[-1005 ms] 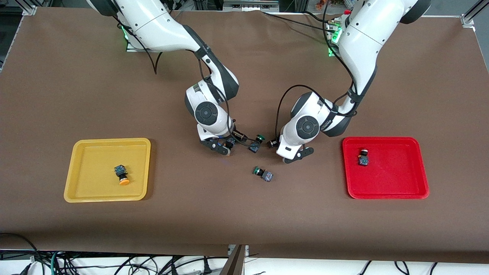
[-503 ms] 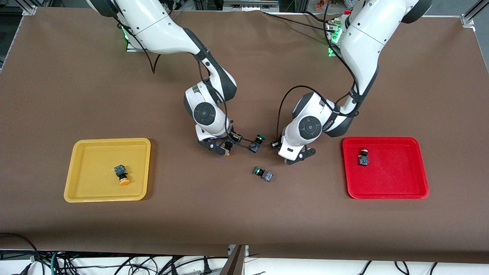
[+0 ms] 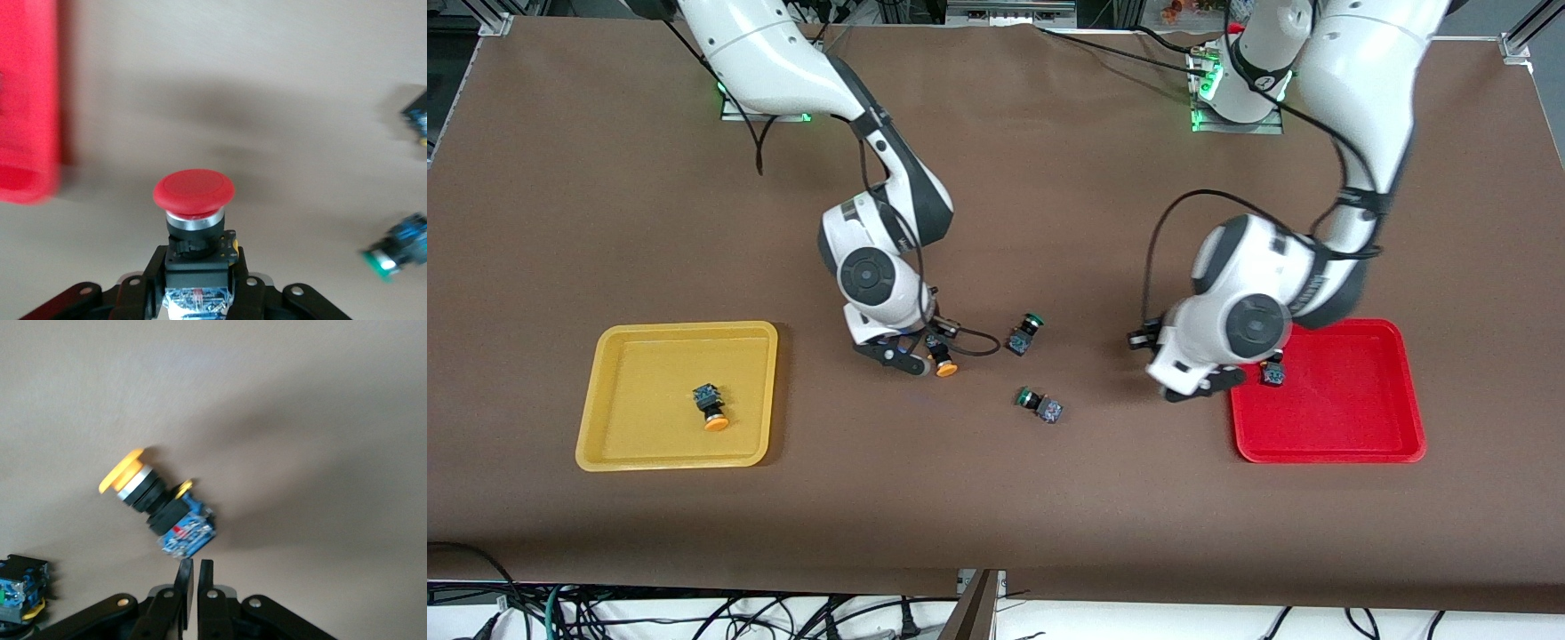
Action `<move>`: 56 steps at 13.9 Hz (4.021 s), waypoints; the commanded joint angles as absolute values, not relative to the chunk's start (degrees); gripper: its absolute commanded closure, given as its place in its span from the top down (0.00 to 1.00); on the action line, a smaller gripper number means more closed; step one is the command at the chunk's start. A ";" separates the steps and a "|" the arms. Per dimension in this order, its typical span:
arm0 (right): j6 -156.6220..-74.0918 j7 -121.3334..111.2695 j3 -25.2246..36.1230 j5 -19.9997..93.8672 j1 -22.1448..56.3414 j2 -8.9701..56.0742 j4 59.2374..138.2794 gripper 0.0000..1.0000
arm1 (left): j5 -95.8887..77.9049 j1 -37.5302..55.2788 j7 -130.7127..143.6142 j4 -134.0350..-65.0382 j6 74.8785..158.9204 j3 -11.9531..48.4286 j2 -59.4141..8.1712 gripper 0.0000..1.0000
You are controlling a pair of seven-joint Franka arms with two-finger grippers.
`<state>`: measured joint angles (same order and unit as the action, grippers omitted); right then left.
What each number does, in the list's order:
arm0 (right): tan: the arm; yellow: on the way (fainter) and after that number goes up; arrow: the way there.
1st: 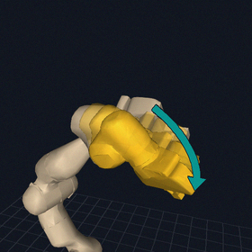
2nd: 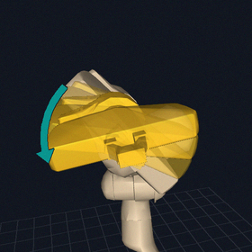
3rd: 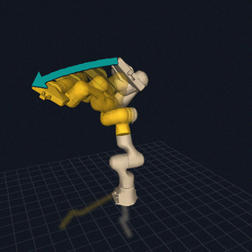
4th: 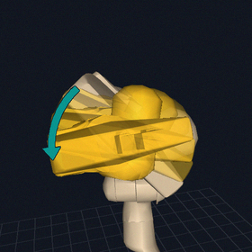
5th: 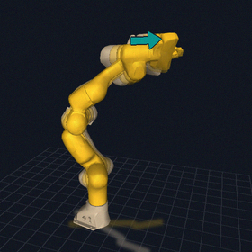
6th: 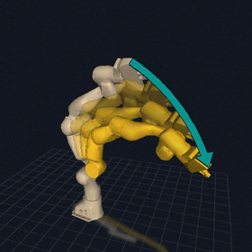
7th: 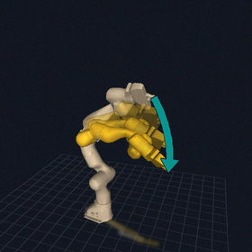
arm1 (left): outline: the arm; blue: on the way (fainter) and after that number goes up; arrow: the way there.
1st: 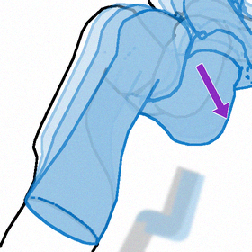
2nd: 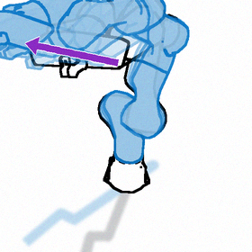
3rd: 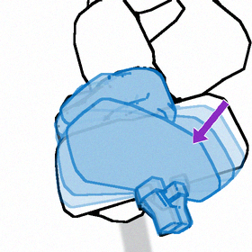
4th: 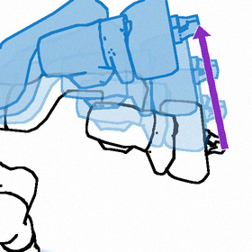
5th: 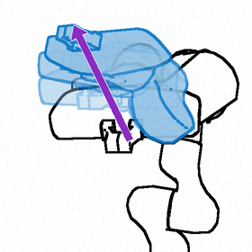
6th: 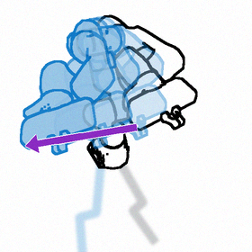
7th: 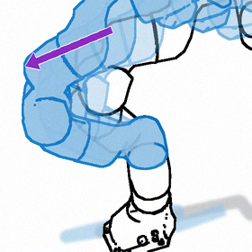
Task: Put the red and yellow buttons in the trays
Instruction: 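Grasp and lift the yellow button with the right gripper while the left gripper lifts red, then lower the red button into the red tray with the left gripper and release it, then carry the yellow button toward the yellow tray while the left gripper withdraws, then lower the yellow button into the yellow tray and open the right gripper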
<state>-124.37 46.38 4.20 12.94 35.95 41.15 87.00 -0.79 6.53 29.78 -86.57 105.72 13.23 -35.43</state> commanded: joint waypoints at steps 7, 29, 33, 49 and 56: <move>-129.10 37.45 4.13 7.38 37.62 42.36 87.63 0.92 | 20.19 -4.83 -4.45 -86.13 104.04 12.66 -38.14 0.06; -134.49 30.60 4.57 5.27 37.62 44.04 87.63 0.04 | 12.67 -15.21 -24.17 -85.96 103.20 16.79 -21.65 1.00; -124.04 16.04 6.94 5.36 32.19 38.69 87.98 0.04 | 12.64 -12.50 -19.63 -82.55 89.77 17.40 -13.01 1.00; -128.94 -19.69 19.95 15.55 22.94 37.26 99.49 0.94 | 3.17 -9.09 1.50 -86.53 89.98 8.91 -3.46 1.00; -122.01 -4.07 19.60 15.38 29.08 27.44 98.17 0.99 | 2.99 -5.54 1.67 -90.36 90.62 5.62 -0.43 1.00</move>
<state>-125.02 -9.30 19.55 14.58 26.53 32.90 96.67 4.09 -6.07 1.74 -89.06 89.40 5.96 -1.20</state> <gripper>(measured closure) 0.004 0.000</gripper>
